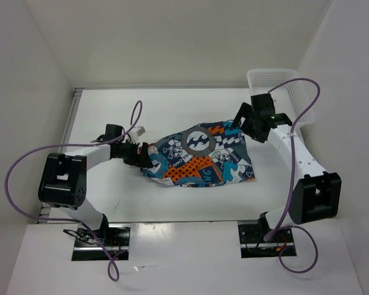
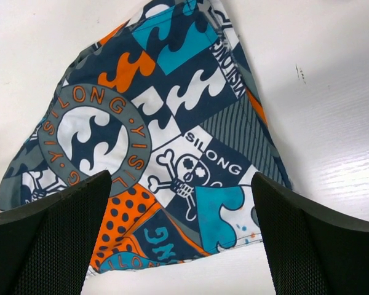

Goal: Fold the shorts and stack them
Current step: Fold the shorts

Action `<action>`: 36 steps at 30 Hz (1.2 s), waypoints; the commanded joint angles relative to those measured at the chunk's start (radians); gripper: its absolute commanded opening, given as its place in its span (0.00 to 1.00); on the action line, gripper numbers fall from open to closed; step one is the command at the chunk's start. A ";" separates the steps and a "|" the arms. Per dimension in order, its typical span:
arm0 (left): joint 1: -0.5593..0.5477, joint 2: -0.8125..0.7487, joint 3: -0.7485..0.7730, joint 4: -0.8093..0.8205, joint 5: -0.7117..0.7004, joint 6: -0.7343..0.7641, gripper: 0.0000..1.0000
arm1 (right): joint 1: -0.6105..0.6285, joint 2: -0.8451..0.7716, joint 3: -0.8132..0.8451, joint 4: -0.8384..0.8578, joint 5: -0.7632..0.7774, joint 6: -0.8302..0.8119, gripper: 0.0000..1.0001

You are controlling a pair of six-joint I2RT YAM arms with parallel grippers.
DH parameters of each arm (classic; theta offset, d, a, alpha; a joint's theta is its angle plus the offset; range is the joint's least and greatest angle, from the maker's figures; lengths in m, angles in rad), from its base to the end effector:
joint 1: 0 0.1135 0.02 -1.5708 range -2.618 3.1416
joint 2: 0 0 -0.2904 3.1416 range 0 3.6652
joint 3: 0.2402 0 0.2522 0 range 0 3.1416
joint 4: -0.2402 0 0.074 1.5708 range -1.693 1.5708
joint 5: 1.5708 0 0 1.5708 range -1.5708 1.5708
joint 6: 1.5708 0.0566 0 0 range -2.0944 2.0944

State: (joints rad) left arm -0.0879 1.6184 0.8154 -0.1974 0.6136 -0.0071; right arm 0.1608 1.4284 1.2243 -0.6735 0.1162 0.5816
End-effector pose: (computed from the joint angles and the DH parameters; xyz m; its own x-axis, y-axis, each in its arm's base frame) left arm 0.3080 -0.0599 0.1678 -0.8411 0.0683 -0.5365 0.3755 0.7876 -0.4885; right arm 0.3110 0.0438 0.3099 -0.6816 0.4422 -0.5829 0.3454 0.8968 0.2765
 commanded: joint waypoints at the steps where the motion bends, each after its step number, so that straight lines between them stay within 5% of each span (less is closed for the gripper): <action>1: -0.030 0.047 -0.013 0.041 0.006 0.007 0.84 | -0.004 -0.039 0.023 0.000 -0.003 -0.012 0.99; 3: -0.030 0.057 -0.013 0.041 0.006 0.007 0.80 | -0.004 -0.048 0.023 0.000 -0.003 -0.003 0.99; 7: -0.030 0.045 -0.004 0.020 -0.006 0.007 0.48 | -0.004 -0.048 0.023 0.000 -0.003 -0.003 0.99; 8: -0.030 0.044 0.020 0.004 -0.020 0.007 0.27 | -0.004 -0.048 0.023 0.000 0.006 0.006 0.99; 11: -0.030 0.015 0.100 -0.082 -0.069 0.007 0.00 | -0.004 -0.057 0.023 0.000 0.007 0.006 0.99; 23: 0.183 -0.074 0.485 -0.477 -0.334 0.007 0.00 | -0.014 -0.163 -0.045 -0.031 -0.003 0.015 0.99; 30: 0.111 -0.048 0.747 -0.623 -0.444 0.007 0.00 | -0.014 -0.152 -0.098 -0.012 -0.111 -0.005 0.99; 33: 0.058 -0.008 0.824 -0.671 -0.512 0.007 0.00 | 0.011 -0.094 -0.123 0.025 -0.268 -0.032 0.72; 34: 0.047 0.007 0.840 -0.681 -0.534 0.007 0.00 | 0.034 -0.074 -0.123 0.041 -0.283 -0.032 0.50; 36: 0.027 0.035 0.878 -0.697 -0.590 0.007 0.00 | 0.121 -0.014 -0.111 0.087 -0.283 -0.014 0.26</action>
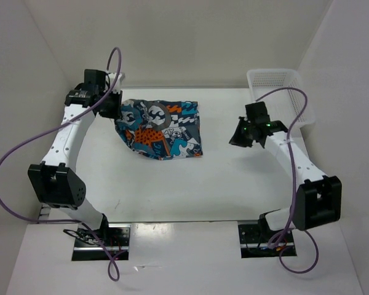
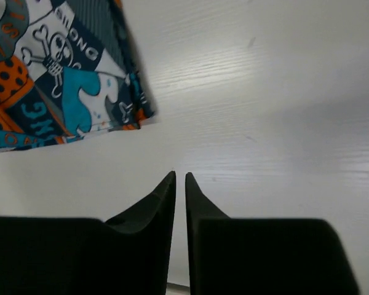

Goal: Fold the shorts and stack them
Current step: Fold the shorts

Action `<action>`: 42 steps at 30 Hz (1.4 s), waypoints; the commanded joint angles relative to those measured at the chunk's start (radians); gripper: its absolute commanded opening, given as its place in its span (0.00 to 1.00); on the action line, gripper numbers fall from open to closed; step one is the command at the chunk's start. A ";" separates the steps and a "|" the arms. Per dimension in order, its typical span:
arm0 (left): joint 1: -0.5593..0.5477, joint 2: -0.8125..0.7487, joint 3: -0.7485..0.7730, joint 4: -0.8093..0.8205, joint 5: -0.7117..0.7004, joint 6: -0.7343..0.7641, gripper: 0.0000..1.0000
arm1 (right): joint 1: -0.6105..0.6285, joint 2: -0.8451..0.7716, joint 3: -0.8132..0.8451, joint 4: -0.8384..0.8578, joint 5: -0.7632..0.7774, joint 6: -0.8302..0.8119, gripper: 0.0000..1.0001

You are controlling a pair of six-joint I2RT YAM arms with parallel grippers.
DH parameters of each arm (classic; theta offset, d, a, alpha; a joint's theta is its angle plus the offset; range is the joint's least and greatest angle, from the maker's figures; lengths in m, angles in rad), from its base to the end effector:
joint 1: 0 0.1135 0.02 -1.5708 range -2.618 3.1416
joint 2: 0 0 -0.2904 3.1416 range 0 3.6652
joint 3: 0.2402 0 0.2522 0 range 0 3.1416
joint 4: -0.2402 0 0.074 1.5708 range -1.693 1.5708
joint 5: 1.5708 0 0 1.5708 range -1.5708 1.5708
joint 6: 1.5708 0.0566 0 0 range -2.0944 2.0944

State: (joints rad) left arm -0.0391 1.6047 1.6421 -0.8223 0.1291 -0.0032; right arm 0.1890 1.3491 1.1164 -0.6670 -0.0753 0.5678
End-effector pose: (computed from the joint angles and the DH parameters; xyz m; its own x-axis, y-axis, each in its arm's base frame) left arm 0.3639 -0.0215 0.3809 -0.7066 0.0245 -0.7072 0.1275 0.9874 -0.0933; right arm 0.2835 0.0586 0.2965 -0.7739 0.3979 -0.4926 0.2170 0.8974 0.3841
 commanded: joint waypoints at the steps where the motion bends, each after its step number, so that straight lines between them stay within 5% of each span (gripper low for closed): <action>1: -0.022 0.049 0.062 -0.084 -0.123 0.003 0.00 | 0.116 0.088 0.011 0.098 -0.077 0.000 0.10; 3: -0.022 0.078 0.074 -0.095 -0.132 0.003 0.00 | 0.150 0.178 0.045 0.110 -0.077 0.021 0.03; 6: -0.022 0.090 0.088 -0.104 -0.131 0.003 0.00 | 0.159 0.296 0.147 0.162 -0.077 0.021 0.06; 7: -0.022 0.090 0.088 -0.104 -0.106 0.003 0.00 | 0.159 0.330 0.173 0.162 -0.087 0.011 0.11; 11: -0.022 0.090 0.055 -0.083 -0.062 0.003 0.00 | 0.159 0.473 0.278 0.162 -0.058 -0.014 0.62; 12: -0.022 0.090 0.055 -0.083 -0.062 0.003 0.00 | 0.159 0.525 0.302 0.162 -0.044 -0.025 0.66; 20: -0.022 0.090 0.055 -0.074 -0.016 0.003 0.00 | 0.207 0.722 0.416 0.184 -0.054 -0.025 0.67; 26: -0.002 0.090 0.055 -0.074 0.027 0.003 0.00 | 0.239 0.792 0.437 0.216 -0.054 -0.013 0.51; 27: -0.002 0.090 0.055 -0.074 0.038 0.003 0.00 | 0.248 0.792 0.438 0.228 -0.054 -0.003 0.45; 28: 0.007 0.090 0.055 -0.074 0.038 0.003 0.00 | 0.248 0.792 0.438 0.242 -0.054 -0.003 0.25; 31: 0.007 0.081 0.055 -0.074 0.047 0.003 0.00 | 0.257 0.783 0.389 0.251 -0.044 0.030 0.01; 42: 0.016 0.043 -0.060 -0.113 0.000 0.003 0.00 | 0.360 0.396 -0.075 0.238 0.028 0.124 0.01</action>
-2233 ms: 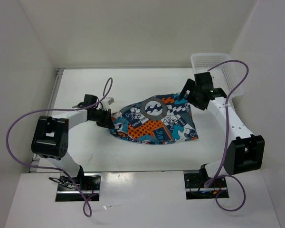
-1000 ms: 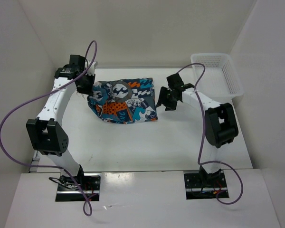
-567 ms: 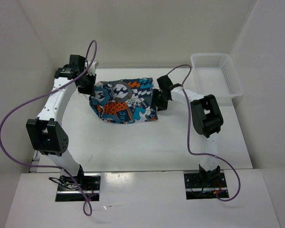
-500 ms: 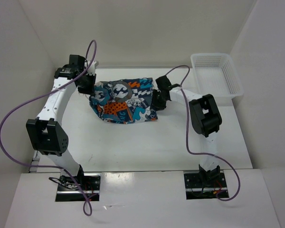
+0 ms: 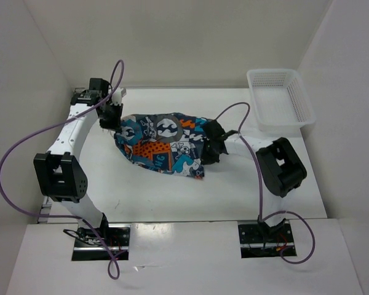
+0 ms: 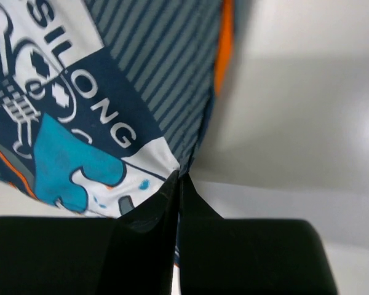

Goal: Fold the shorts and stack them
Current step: Fold the shorts

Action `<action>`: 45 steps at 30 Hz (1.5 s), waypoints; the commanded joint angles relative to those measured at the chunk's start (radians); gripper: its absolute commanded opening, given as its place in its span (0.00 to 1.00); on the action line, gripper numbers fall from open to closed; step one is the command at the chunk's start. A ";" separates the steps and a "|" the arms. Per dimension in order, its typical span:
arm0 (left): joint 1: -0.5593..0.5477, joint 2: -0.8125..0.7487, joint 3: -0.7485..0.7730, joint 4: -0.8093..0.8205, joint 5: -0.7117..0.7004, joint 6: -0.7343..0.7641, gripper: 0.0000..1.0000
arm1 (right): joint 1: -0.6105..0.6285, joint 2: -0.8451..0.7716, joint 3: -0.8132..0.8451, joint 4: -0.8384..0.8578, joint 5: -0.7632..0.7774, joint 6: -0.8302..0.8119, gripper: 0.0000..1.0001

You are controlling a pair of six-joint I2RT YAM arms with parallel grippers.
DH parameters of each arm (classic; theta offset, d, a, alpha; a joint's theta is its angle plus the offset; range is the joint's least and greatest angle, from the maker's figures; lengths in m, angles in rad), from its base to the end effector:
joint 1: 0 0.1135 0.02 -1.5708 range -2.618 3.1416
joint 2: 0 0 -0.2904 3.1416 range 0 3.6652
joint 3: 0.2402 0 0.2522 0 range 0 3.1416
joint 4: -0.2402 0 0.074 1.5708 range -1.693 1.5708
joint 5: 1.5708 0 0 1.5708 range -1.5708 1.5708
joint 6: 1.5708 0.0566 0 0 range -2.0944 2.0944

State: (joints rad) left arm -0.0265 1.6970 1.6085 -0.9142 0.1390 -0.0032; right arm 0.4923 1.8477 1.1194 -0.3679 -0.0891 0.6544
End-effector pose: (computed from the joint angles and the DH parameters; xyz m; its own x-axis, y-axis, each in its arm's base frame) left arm 0.3755 -0.0178 0.3301 -0.8429 0.0192 -0.5377 0.0981 0.9881 -0.1185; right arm 0.3340 0.1849 0.1586 -0.9303 0.1890 -0.3144 0.0752 0.9371 0.3409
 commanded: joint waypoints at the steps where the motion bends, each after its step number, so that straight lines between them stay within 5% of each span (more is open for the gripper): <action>1: 0.004 -0.059 -0.036 -0.022 -0.039 0.003 0.00 | 0.086 -0.123 -0.114 -0.086 0.058 0.047 0.01; 8: -0.038 -0.092 0.011 -0.086 -0.241 0.003 0.00 | 0.118 -0.197 -0.122 -0.140 0.089 0.070 0.02; 11: -0.062 -0.083 0.056 -0.120 -0.263 0.003 0.00 | 0.118 -0.197 -0.070 -0.167 0.113 0.060 0.32; 12: -0.076 -0.083 0.082 -0.120 -0.263 0.003 0.00 | 0.118 -0.206 -0.040 -0.186 0.126 0.050 0.60; 15: -0.110 -0.074 0.108 -0.143 -0.285 0.003 0.00 | 0.118 -0.206 0.028 -0.212 0.152 0.040 0.73; 28: -0.208 -0.049 0.243 -0.207 -0.285 0.003 0.00 | 0.016 -0.048 0.106 -0.109 0.109 0.063 0.25; 38: -0.386 0.058 0.315 -0.216 -0.309 0.003 0.00 | -0.009 0.050 0.086 -0.056 0.098 0.054 0.18; 45: -0.493 0.138 0.366 -0.219 -0.374 0.003 0.00 | -0.009 0.088 0.077 -0.014 0.054 0.054 0.01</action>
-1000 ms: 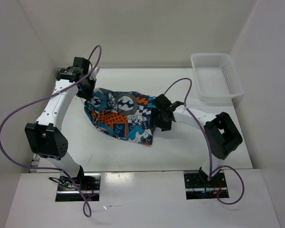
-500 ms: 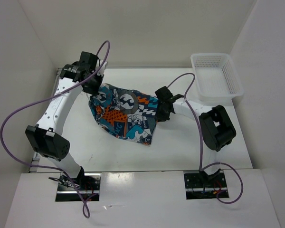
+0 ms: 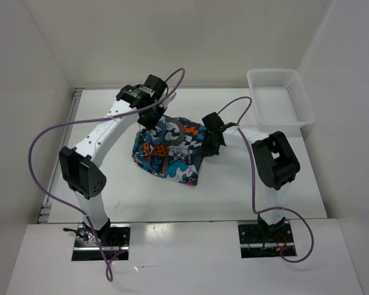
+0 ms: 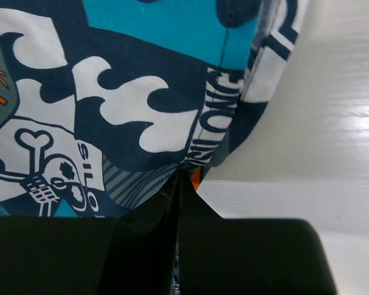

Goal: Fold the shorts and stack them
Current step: Fold the shorts

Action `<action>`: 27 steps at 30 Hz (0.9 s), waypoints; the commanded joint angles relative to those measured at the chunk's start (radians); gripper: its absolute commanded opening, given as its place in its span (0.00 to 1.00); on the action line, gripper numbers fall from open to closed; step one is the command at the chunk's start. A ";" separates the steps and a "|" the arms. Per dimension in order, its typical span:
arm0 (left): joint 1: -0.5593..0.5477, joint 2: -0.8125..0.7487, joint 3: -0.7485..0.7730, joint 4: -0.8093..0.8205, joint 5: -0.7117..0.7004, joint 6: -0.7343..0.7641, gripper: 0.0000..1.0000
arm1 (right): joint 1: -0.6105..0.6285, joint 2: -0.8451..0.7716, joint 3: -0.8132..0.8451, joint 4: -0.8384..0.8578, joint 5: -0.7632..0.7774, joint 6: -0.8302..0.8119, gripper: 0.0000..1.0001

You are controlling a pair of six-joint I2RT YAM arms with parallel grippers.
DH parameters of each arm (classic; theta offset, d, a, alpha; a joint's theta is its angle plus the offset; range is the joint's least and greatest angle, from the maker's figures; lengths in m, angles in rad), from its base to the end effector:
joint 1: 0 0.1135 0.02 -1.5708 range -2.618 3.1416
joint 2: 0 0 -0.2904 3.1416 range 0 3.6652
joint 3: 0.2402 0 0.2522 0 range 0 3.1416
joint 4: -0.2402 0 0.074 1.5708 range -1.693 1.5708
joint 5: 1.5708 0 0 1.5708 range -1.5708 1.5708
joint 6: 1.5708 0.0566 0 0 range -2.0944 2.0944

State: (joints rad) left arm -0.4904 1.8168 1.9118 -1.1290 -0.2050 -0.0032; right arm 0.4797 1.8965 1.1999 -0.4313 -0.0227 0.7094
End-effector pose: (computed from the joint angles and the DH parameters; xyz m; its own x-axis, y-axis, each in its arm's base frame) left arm 0.3539 -0.1759 0.3669 -0.7592 0.4018 -0.5119 0.3669 0.9140 0.1733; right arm 0.3501 0.1836 0.1595 -0.9143 0.2584 -0.3118 0.1655 0.9411 0.2947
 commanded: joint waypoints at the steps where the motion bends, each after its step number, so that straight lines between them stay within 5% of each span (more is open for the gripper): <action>1: -0.040 0.018 0.072 0.008 -0.018 0.003 0.00 | 0.003 0.048 -0.003 0.049 -0.013 -0.001 0.00; 12: -0.119 -0.017 -0.164 0.374 0.223 0.003 0.00 | 0.003 0.029 -0.031 0.049 -0.013 -0.001 0.00; 22: -0.165 0.006 -0.237 0.472 0.380 0.003 0.00 | -0.006 0.029 -0.031 0.040 -0.003 -0.010 0.00; 25: -0.165 0.042 -0.237 0.483 0.380 0.003 0.12 | -0.024 0.007 -0.031 0.031 0.006 -0.010 0.07; 27: -0.165 0.055 -0.237 0.483 0.380 0.003 0.25 | -0.035 -0.037 -0.040 0.017 0.016 -0.010 0.23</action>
State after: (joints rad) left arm -0.6510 1.8488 1.6775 -0.6998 0.1265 -0.0032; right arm 0.4694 1.8984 1.1915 -0.3843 -0.0589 0.7151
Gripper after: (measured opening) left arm 0.223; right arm 0.186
